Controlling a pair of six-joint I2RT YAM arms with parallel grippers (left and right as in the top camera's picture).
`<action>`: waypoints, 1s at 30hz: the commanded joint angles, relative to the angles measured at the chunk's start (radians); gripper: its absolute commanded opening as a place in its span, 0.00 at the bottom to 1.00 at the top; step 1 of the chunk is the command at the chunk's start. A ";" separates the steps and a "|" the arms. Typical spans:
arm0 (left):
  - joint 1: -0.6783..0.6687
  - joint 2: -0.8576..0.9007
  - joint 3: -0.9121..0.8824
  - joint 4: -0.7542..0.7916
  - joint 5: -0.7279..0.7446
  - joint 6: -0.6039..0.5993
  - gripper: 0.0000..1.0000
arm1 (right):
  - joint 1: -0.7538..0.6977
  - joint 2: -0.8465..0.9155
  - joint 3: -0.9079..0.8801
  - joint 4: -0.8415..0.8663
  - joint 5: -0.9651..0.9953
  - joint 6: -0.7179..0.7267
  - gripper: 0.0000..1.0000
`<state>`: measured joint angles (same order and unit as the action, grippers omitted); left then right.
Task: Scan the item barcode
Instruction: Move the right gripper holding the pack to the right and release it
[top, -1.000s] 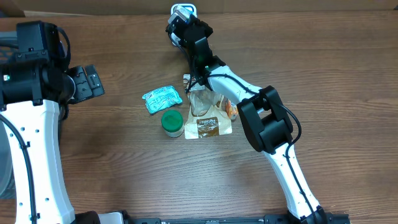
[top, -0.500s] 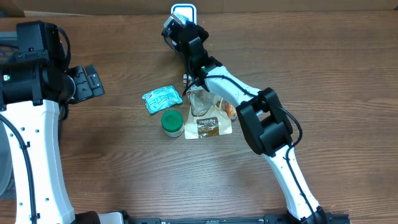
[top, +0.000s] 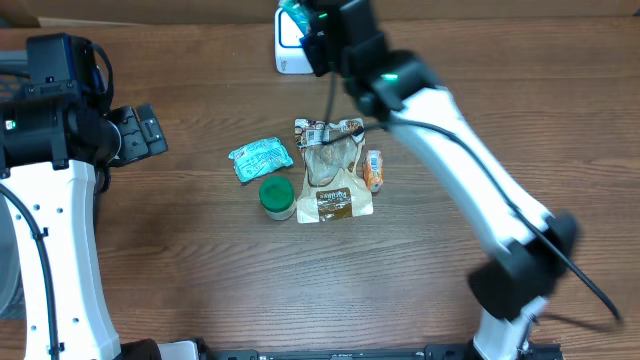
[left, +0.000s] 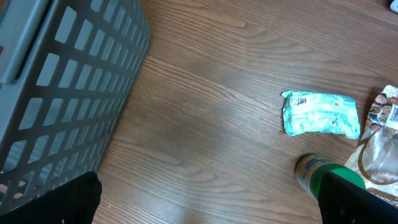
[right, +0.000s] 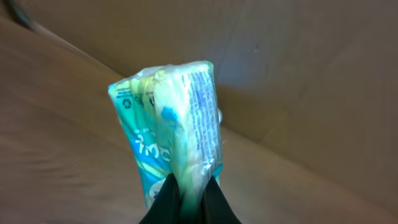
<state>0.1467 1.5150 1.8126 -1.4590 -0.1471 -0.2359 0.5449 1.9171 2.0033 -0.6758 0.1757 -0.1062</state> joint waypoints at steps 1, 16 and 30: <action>0.003 0.002 0.002 0.000 -0.010 -0.014 1.00 | -0.076 -0.116 0.010 -0.129 -0.111 0.254 0.04; 0.003 0.002 0.002 0.000 -0.010 -0.014 1.00 | -0.587 -0.133 -0.353 -0.427 -0.123 0.638 0.04; 0.003 0.002 0.002 0.000 -0.010 -0.014 1.00 | -0.874 -0.132 -0.746 -0.121 -0.259 0.685 0.04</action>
<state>0.1467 1.5150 1.8126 -1.4586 -0.1474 -0.2359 -0.3172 1.7958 1.2930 -0.8150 -0.0566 0.5674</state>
